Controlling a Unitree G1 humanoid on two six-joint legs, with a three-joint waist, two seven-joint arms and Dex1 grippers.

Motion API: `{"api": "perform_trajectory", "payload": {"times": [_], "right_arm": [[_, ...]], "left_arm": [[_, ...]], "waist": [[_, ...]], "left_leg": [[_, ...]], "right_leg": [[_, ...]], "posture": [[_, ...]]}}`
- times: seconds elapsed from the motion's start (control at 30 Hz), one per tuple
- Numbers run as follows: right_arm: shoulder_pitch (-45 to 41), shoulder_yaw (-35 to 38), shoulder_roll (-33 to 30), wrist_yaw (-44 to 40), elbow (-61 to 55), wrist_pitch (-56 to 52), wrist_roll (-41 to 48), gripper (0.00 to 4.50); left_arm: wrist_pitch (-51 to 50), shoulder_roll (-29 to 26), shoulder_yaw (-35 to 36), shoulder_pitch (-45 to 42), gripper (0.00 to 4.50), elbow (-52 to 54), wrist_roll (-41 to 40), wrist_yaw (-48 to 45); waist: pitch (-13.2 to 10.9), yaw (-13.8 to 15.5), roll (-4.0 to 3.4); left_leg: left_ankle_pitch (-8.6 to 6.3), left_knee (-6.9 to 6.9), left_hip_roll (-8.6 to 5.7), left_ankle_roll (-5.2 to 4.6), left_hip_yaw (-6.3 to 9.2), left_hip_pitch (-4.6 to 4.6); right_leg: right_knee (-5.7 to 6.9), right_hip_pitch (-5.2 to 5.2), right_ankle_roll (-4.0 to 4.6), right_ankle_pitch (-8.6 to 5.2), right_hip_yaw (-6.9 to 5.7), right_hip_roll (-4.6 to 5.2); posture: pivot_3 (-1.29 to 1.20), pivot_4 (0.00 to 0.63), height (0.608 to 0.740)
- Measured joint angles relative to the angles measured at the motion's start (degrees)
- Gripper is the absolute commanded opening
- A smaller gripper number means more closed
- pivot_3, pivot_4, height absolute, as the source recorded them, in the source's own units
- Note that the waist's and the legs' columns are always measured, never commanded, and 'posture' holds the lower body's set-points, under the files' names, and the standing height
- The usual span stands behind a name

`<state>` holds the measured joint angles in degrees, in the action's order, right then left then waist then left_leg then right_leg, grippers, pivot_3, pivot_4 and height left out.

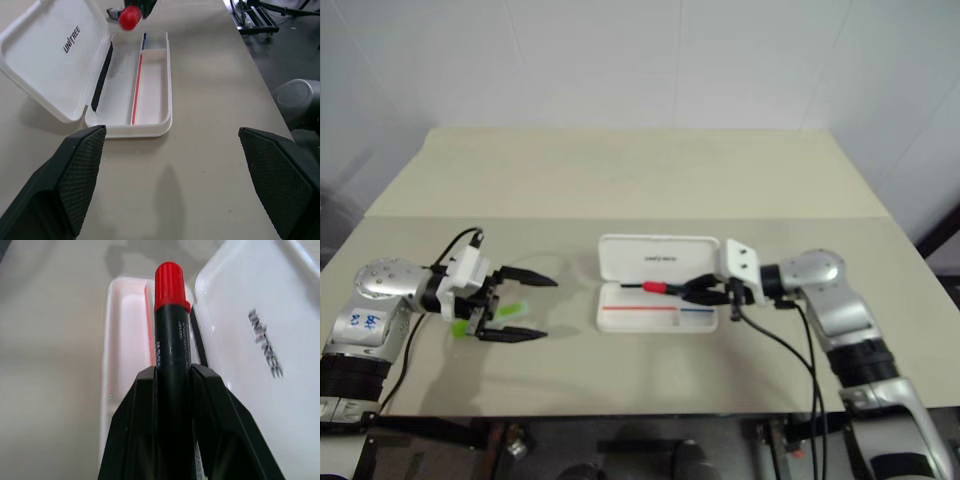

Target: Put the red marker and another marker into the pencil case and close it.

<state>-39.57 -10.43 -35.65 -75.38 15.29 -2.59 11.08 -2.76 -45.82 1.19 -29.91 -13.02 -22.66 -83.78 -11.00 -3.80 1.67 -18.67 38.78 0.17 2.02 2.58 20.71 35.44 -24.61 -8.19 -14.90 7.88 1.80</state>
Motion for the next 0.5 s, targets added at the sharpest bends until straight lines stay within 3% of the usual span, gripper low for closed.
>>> {"api": "perform_trajectory", "payload": {"times": [0.3, 0.5], "right_arm": [[-3.1, -2.9, 5.4, 0.1, 9.1, 6.3, -3.7, 0.58], [-4.8, -3.0, 7.3, 1.1, 12.2, 9.0, -5.4, 2.68]], "left_arm": [[-1.2, 0.1, 0.1, 2.6, 4.5, 3.5, -0.1, 2.3], [-1.6, 0.4, 0.1, 3.3, 4.5, 3.7, -0.2, 3.2]], "waist": [[0.0, -0.1, 0.0], [0.0, -0.5, 0.0]], "left_leg": [[0.02, -0.12, -0.06, 0.03, 0.05, 0.53], [0.03, -0.13, -0.22, 0.02, 0.04, 0.54]], "right_leg": [[0.11, -0.61, 0.02, -0.01, -0.32, 0.28], [0.15, -0.67, 0.03, -0.02, -0.63, 0.53]], "posture": [[0.0, 0.15, 0.74], [0.0, 0.15, 0.74]]}}
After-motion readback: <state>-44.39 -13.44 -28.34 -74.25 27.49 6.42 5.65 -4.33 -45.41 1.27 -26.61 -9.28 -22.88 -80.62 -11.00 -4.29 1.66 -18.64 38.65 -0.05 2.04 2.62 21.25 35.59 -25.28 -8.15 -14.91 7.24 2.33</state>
